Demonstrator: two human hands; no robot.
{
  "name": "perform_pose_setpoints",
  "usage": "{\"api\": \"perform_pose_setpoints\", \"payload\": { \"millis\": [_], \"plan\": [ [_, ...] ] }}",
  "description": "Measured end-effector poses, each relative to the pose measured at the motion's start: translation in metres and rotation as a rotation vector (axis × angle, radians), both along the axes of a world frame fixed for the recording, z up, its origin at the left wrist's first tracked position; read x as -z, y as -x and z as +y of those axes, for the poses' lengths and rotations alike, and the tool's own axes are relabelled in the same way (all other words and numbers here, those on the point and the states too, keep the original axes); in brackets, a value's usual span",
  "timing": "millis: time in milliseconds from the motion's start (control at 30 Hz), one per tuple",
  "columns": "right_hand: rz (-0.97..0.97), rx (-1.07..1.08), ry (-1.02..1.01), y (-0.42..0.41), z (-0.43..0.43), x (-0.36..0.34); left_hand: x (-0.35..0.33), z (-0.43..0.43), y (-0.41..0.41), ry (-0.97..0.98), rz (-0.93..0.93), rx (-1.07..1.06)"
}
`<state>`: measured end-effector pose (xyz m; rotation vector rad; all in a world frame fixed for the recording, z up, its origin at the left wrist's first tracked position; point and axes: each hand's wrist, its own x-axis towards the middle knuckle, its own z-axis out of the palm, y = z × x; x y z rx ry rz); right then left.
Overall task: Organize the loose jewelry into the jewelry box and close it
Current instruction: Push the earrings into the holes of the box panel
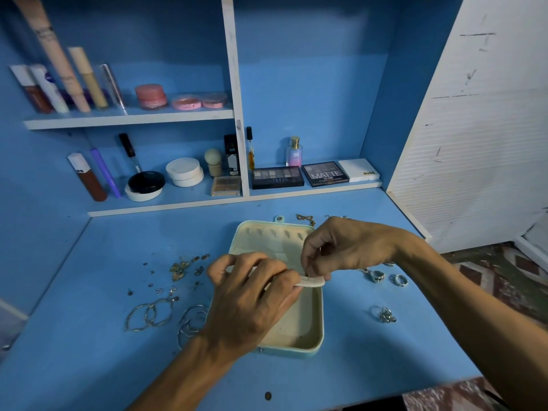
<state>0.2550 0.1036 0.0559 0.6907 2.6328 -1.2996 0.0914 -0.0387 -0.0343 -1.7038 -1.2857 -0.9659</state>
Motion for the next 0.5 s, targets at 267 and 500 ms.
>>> {"api": "perform_pose_setpoints", "payload": {
  "millis": [267,500],
  "plan": [
    [-0.016,-0.002,-0.030,0.002,-0.004,0.001,0.000,0.000,0.000,-0.002,0.008,0.001],
    [0.062,0.051,0.060,-0.010,0.007,0.009,-0.001,0.000,0.000,-0.012,-0.008,-0.004]
  ]
}}
